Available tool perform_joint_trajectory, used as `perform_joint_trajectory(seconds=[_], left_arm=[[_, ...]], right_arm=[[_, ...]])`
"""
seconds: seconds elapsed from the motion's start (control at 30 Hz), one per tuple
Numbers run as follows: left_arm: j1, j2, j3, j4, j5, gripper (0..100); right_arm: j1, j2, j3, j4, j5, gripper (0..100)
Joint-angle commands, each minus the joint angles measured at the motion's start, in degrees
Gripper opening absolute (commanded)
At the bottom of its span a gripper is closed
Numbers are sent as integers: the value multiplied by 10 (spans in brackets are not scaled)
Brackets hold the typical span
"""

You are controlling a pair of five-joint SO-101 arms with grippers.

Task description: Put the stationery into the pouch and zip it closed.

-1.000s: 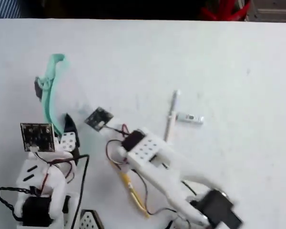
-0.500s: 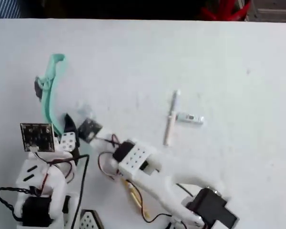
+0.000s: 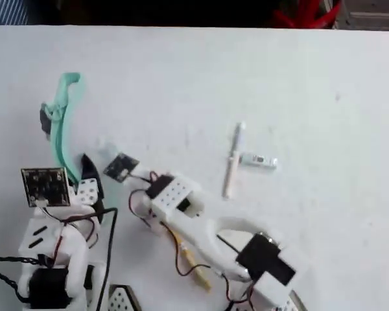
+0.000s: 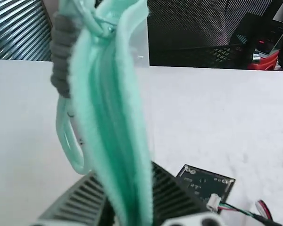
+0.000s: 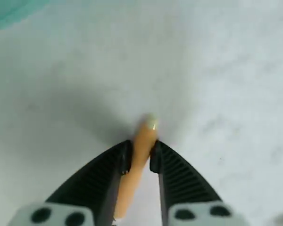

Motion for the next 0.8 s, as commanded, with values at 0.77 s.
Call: perform_joint_trajectory(seconds=[0.77], left_arm=[[335, -6, -33, -53, -47, 24]], right_arm=[[379, -748, 230, -75, 2, 18]])
